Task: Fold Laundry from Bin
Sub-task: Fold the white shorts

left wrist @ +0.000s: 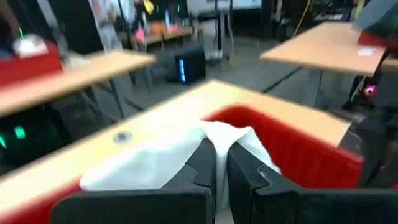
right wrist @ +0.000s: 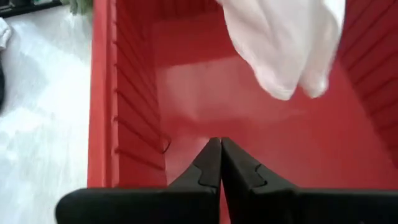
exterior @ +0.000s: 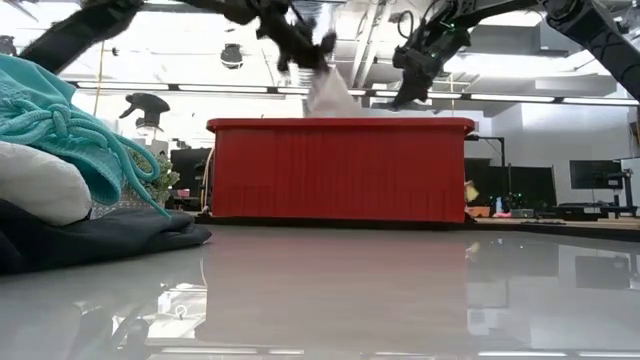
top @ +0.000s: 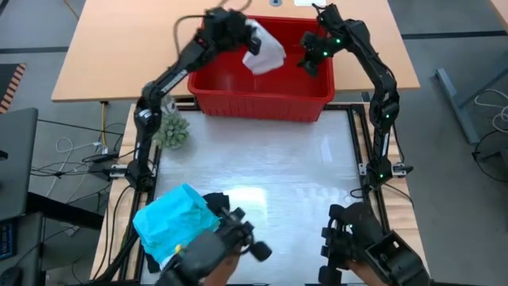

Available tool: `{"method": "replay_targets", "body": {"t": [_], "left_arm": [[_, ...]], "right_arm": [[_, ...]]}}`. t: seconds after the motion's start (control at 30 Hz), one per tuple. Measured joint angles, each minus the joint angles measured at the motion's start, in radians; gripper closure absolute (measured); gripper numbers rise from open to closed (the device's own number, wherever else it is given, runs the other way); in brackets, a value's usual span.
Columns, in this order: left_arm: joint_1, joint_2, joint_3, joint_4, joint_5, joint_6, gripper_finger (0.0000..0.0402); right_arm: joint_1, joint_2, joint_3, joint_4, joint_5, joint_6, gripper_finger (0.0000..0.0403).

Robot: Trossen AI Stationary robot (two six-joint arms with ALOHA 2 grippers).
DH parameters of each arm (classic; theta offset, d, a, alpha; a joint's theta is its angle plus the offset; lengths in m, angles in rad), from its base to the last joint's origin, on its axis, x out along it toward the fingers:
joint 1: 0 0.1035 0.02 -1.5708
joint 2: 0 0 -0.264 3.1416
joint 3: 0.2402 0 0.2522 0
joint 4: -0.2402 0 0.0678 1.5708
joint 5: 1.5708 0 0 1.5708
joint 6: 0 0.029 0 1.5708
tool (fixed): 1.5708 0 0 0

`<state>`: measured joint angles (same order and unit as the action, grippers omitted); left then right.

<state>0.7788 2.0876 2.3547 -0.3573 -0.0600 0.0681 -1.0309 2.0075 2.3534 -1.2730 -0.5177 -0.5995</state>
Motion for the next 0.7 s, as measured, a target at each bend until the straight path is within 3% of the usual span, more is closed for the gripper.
{"method": "replay_targets", "body": {"t": [0.33, 0.7], "left_arm": [[-0.067, -0.247, 0.001, -0.057, 0.042, 0.130, 0.0401], [-0.310, -0.391, 0.001, -0.349, 0.152, 0.047, 0.0401]], "right_arm": [[0.118, -0.130, 0.002, 0.118, 0.127, 0.024, 0.0372], [0.259, -0.239, 0.002, 0.126, 0.127, 0.082, 0.0375]]}}
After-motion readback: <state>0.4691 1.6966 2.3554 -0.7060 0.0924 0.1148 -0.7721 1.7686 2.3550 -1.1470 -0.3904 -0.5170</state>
